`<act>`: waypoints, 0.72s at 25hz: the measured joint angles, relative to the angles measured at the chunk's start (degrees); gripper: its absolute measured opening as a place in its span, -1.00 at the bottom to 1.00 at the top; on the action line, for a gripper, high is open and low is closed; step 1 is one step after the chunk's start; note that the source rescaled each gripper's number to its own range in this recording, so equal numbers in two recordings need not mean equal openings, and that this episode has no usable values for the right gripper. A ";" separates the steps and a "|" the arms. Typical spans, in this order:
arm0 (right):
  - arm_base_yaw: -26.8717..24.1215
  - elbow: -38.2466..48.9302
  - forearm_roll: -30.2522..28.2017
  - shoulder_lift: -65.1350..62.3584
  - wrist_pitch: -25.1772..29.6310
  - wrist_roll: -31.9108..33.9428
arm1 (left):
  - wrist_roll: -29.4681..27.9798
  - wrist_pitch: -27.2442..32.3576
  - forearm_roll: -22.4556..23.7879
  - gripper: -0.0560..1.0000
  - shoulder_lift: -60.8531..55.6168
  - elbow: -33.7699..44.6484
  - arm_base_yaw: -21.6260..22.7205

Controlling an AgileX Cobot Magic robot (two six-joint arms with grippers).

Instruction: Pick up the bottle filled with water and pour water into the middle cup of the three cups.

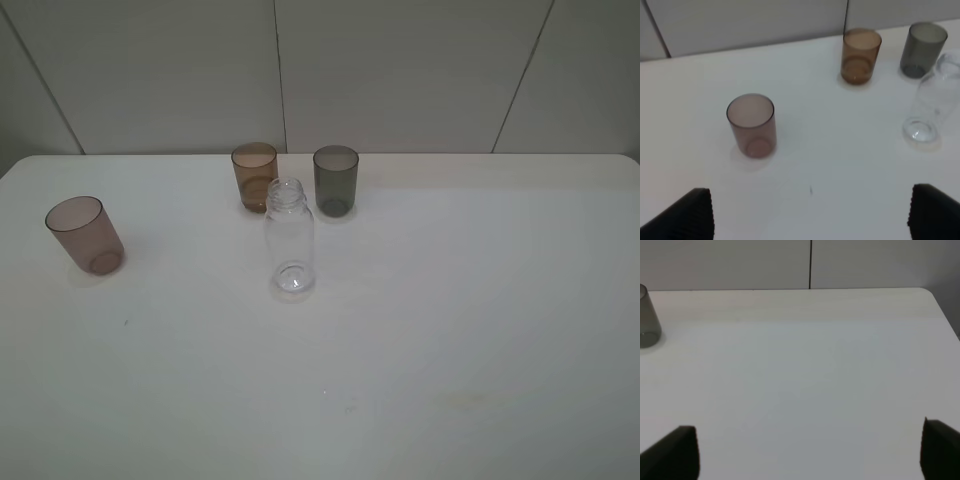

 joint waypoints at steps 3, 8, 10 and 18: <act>0.00 0.00 0.00 0.00 0.00 0.00 | 0.00 2.97 0.00 1.00 -4.13 0.31 0.00; 0.00 0.00 0.00 0.00 0.00 0.00 | 0.00 4.22 0.00 1.00 -10.15 3.88 0.00; 0.00 0.00 0.00 0.00 0.00 0.00 | 0.00 4.27 -0.05 1.00 -10.37 5.83 0.00; 0.00 0.00 0.00 0.00 0.00 0.00 | 0.77 2.89 -1.13 1.00 -10.37 10.92 0.00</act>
